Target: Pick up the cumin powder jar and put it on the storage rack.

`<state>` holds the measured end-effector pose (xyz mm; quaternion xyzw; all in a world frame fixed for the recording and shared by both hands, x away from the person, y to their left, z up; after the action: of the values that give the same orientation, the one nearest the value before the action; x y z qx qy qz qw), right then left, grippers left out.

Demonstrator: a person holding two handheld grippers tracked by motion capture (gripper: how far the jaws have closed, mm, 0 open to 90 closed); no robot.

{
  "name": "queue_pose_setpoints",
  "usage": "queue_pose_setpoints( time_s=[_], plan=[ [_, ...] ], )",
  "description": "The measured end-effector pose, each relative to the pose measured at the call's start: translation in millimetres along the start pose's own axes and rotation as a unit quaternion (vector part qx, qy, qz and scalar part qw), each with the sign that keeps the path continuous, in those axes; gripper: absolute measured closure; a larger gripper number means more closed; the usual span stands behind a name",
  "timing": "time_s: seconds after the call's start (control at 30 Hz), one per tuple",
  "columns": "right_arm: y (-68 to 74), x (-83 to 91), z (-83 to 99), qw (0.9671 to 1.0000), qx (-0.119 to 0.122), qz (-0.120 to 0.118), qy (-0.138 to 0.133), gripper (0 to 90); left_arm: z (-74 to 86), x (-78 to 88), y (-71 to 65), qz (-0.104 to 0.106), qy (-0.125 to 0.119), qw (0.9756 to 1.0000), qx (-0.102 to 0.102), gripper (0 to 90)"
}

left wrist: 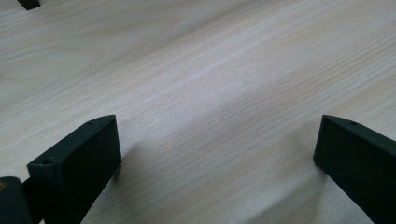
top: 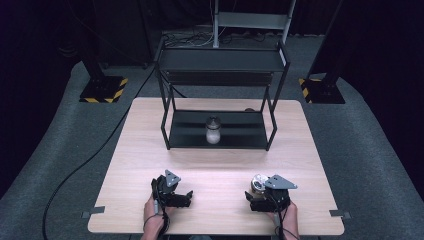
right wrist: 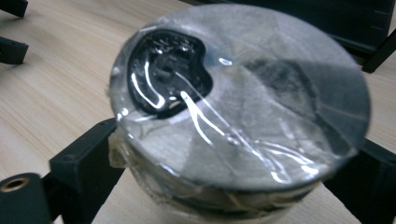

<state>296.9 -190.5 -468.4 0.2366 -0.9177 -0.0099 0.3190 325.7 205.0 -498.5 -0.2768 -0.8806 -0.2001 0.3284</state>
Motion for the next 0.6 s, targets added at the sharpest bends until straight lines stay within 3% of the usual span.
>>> queue_pose_setpoints(
  time_s=[0.27,0.37,0.6],
  plan=[
    [-2.9,-5.4,0.7,0.9998,0.002,0.004,0.018,23.6,0.0,-0.1,0.3,0.001,0.0,1.0,0.001,0.3],
    [-3.8,-5.4,1.2,0.9998,0.003,-0.006,0.017,29.7,0.0,-0.3,1.3,0.004,0.001,1.0,0.003,0.2],
    [0.0,-4.4,4.2,0.9999,0.015,0.008,0.0,30.3,-0.2,-0.3,1.2,0.003,0.001,1.0,0.003,0.2]
  ],
)
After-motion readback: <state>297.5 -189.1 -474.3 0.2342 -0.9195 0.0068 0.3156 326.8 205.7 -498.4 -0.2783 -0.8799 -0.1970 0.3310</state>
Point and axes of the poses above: each handheld gripper's, and its own axes: x roughly backward along the jaws, z roughly out of its underside, y roughly to its left, the point moved 9 cm from there along -x, roughly forward along the jaws, and after that the axes turned 13 degrees about -x, right-handed, at the moved point
